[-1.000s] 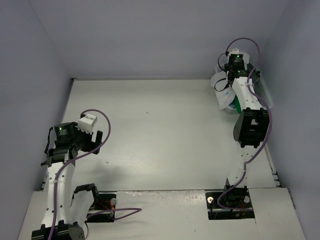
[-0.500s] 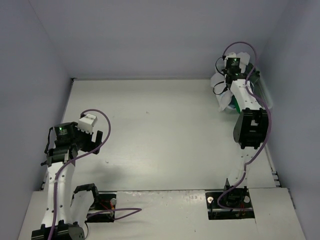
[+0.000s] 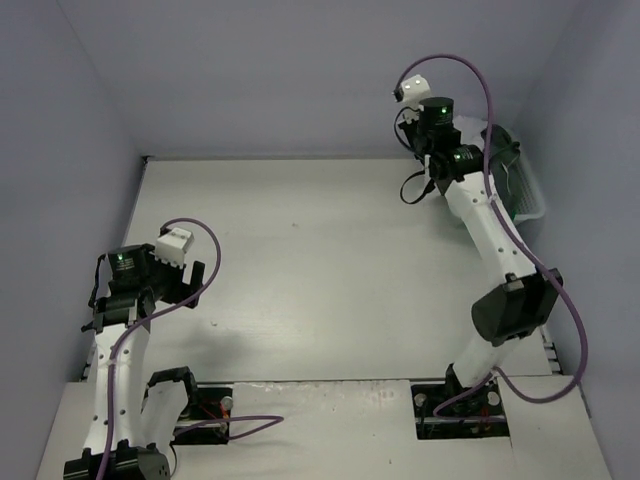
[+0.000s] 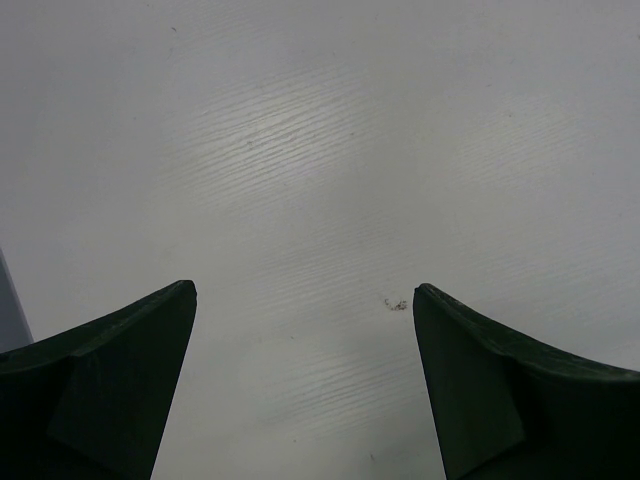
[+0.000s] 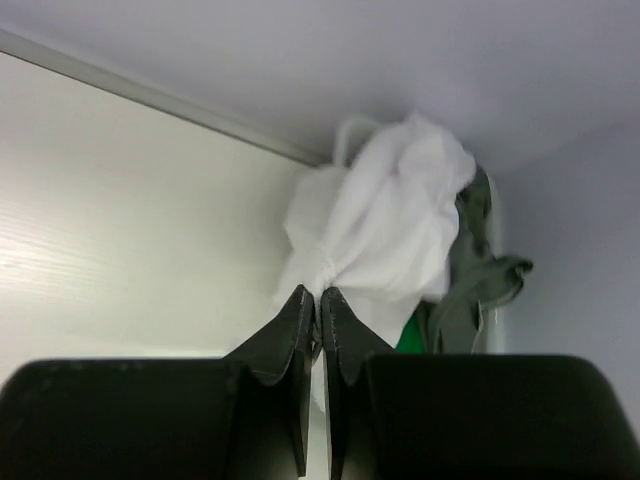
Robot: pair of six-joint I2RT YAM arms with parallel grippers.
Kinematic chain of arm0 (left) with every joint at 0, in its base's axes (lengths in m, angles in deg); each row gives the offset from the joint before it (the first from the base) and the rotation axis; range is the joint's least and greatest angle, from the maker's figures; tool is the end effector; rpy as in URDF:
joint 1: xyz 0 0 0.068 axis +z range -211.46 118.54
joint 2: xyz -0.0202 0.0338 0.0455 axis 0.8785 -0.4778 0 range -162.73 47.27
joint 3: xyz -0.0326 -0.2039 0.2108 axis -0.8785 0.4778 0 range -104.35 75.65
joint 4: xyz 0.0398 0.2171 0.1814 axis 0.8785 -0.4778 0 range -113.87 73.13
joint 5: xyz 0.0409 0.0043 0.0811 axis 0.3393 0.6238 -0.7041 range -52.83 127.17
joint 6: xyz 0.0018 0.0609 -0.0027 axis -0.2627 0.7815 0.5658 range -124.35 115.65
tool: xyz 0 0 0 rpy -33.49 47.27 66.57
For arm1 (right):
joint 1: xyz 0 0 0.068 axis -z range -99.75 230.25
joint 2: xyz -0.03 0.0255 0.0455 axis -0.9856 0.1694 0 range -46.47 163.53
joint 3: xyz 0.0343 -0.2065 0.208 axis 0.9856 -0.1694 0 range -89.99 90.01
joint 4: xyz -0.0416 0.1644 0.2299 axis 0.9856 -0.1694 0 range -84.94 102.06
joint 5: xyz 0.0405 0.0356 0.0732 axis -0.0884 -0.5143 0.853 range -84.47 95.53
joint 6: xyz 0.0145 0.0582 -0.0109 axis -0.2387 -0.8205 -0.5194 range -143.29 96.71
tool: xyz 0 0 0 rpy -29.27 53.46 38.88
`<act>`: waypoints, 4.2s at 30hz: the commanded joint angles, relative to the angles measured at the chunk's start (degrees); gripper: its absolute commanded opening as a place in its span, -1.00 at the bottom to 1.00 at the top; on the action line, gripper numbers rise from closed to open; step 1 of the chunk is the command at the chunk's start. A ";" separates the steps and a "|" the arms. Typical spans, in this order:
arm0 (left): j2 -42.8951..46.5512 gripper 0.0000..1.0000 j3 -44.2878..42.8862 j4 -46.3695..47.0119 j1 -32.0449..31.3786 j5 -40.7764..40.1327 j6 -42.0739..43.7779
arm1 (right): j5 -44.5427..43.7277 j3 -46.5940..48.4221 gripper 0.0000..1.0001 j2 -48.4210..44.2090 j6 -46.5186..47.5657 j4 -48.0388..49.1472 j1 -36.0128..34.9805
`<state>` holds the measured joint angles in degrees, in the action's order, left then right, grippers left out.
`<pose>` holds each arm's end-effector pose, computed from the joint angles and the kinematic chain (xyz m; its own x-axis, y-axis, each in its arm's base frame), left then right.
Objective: Fold and stack the t-shirts
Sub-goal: Move the tshirt to the center of the board
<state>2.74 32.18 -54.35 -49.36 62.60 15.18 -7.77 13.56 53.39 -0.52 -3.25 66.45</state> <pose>0.1776 0.0180 0.2979 -0.5277 0.1956 -0.8266 0.3348 0.9423 0.0092 0.4407 0.0975 0.4497 -0.1753 -0.4308 -0.8852 -0.0881 0.9024 -0.4217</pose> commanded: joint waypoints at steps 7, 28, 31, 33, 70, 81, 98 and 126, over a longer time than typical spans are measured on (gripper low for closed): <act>-1.08 0.67 -1.10 1.09 0.73 0.32 1.21 | -0.41 3.50 -1.00 -13.27 2.02 -4.99 -17.65; -6.50 0.67 -4.33 7.59 -1.01 24.82 -2.65 | 1.08 -12.31 -1.00 -22.77 0.79 -3.24 -25.31; -13.26 0.67 -9.52 6.55 -3.47 24.76 -1.34 | 2.75 -15.39 -1.00 -22.95 -0.26 -2.97 -25.13; -16.80 0.67 -15.32 4.96 -6.81 24.14 -1.51 | 3.72 -16.62 -1.00 -22.86 -0.53 -2.80 -24.96; -58.82 0.67 -38.36 21.22 -51.73 16.49 -16.72 | 6.97 -26.99 -1.00 -21.28 -4.75 5.82 -10.81; -60.58 0.53 -38.98 21.13 -54.11 15.88 -17.07 | 7.76 -28.66 -1.00 -21.10 -5.36 6.52 -9.22; -64.19 -0.40 -41.35 19.90 -54.11 15.00 -16.98 | 9.60 -29.72 -1.00 -21.89 -6.77 6.79 -9.22; -49.17 -1.00 -42.32 14.09 -44.72 8.40 -13.37 | 9.52 -36.66 -1.00 -28.92 -7.47 7.14 -9.14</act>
<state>-54.41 -8.84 -41.15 -97.66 70.23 1.41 2.35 -23.46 27.75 -7.04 0.29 56.98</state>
